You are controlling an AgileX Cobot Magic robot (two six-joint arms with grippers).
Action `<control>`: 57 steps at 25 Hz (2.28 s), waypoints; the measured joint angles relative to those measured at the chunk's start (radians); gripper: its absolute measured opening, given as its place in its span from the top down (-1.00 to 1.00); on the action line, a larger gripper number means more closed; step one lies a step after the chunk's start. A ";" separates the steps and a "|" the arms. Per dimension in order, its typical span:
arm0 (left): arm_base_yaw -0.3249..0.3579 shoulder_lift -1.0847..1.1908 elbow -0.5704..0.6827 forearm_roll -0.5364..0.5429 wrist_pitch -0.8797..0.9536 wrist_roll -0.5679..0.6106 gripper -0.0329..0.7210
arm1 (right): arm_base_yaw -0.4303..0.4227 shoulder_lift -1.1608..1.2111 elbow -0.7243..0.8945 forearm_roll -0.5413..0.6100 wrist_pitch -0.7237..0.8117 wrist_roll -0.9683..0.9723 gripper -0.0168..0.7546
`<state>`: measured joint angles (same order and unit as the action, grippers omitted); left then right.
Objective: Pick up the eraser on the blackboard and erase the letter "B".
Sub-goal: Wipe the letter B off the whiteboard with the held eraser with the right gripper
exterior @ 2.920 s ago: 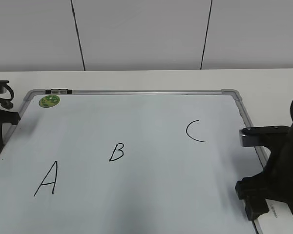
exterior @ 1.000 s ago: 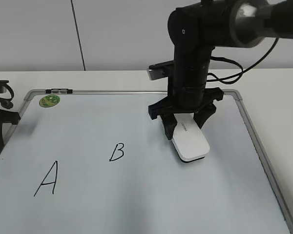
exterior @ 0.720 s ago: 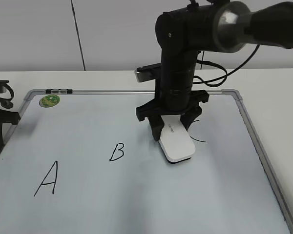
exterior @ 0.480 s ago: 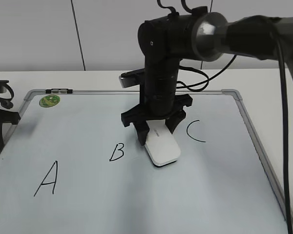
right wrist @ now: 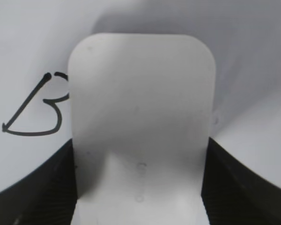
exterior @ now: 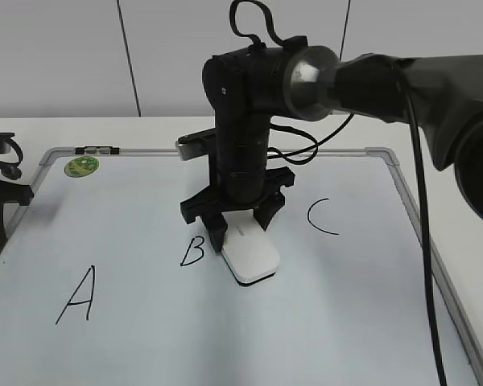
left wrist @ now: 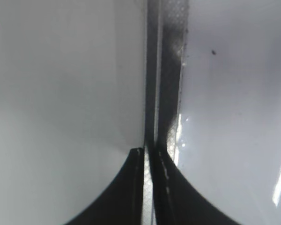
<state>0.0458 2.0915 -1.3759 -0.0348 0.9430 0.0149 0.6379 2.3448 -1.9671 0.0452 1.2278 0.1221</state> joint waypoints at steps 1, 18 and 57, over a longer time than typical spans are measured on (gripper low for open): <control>0.000 0.000 0.000 0.000 0.000 0.000 0.86 | 0.002 0.002 -0.002 0.000 0.004 -0.002 -0.39; 0.006 0.000 0.000 -0.016 0.000 0.004 0.86 | 0.137 0.010 -0.007 0.013 0.006 -0.018 -0.39; 0.006 0.000 -0.001 -0.022 -0.002 0.006 0.86 | 0.104 0.011 -0.008 -0.083 0.004 0.086 -0.39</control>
<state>0.0519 2.0915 -1.3765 -0.0569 0.9407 0.0205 0.7418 2.3562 -1.9755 -0.0379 1.2322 0.2079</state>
